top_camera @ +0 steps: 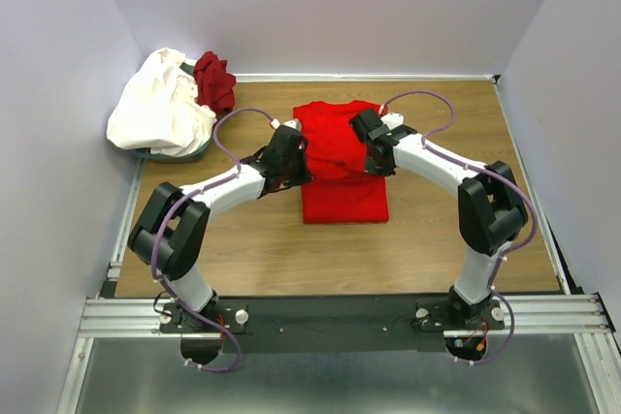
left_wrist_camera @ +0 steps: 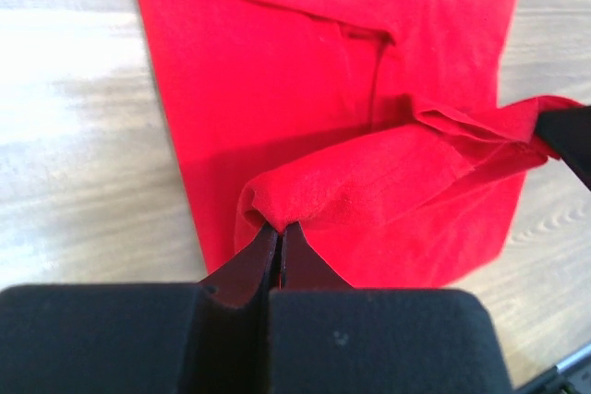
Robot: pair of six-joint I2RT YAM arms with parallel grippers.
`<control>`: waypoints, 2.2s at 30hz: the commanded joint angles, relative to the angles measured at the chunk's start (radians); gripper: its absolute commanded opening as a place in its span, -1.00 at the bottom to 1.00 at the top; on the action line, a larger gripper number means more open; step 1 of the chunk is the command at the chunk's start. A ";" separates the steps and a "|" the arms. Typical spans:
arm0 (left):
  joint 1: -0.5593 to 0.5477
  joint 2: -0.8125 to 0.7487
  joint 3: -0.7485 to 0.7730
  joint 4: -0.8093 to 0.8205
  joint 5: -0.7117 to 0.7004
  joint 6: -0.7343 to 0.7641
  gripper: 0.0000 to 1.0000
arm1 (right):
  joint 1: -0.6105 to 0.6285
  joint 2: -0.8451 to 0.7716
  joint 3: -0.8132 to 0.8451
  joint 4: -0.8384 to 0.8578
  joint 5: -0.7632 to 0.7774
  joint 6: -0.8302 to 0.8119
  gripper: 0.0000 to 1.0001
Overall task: Fold and stack the t-shirts
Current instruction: Fold the tshirt
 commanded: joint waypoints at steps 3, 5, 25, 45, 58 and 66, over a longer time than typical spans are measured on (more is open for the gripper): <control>0.024 0.074 0.058 -0.006 -0.020 0.035 -1.00 | -0.019 0.065 0.051 0.027 -0.004 -0.050 -0.99; 0.027 0.093 0.067 -0.007 -0.023 0.035 -1.00 | -0.022 0.081 0.061 0.029 -0.004 -0.059 -0.99; 0.047 -0.047 0.057 -0.064 -0.075 0.085 0.79 | -0.049 0.046 0.215 0.030 -0.118 -0.194 0.54; -0.003 -0.134 -0.184 0.042 0.117 0.108 0.71 | -0.049 -0.191 -0.138 0.059 -0.279 -0.065 0.55; -0.020 -0.148 -0.270 0.028 0.123 0.065 0.68 | -0.073 -0.329 -0.455 0.179 -0.368 0.006 0.43; -0.023 -0.179 -0.307 0.014 0.112 0.055 0.63 | -0.075 -0.333 -0.531 0.220 -0.399 0.044 0.25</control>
